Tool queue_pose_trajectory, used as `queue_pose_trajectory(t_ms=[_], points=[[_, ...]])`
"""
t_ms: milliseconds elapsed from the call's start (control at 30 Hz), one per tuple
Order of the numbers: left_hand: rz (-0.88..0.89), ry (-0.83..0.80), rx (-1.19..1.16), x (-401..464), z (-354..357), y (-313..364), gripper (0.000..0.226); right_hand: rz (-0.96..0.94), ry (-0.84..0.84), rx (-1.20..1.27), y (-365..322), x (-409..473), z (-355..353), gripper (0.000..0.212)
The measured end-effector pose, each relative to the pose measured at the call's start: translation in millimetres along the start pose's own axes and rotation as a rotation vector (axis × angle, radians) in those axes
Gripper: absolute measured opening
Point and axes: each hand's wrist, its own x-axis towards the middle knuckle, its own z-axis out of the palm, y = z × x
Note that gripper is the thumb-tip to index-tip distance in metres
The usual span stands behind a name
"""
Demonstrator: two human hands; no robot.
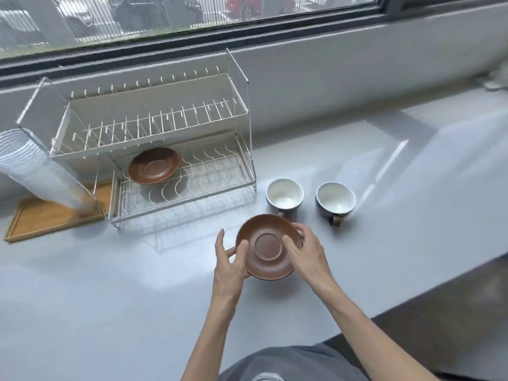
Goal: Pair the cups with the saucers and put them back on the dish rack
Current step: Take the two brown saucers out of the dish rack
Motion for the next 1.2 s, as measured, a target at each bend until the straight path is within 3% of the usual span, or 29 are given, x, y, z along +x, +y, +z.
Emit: queue_pose_trajectory(t_ms=[500, 1000, 1100, 1200], points=[[-0.172, -0.281, 0.072, -22.9, 102.6, -16.1, 0.072, 0.233, 0.218, 0.025, 77.2, -20.4, -84.8, 0.040], [-0.223, -0.315, 0.105, -16.5, 123.9, -10.3, 0.074, 0.252, 0.205, -0.008, 87.6, -8.1, -93.7, 0.043], [-0.213, -0.336, 0.159, -15.7, 122.2, -10.7, 0.084, 0.240, 0.185, -0.068, 88.9, -6.3, -94.3, 0.046], [-0.185, -0.359, 0.255, -12.1, 117.1, -8.8, 0.074, 0.216, 0.140, -0.205, 89.5, -5.9, -92.8, 0.049]])
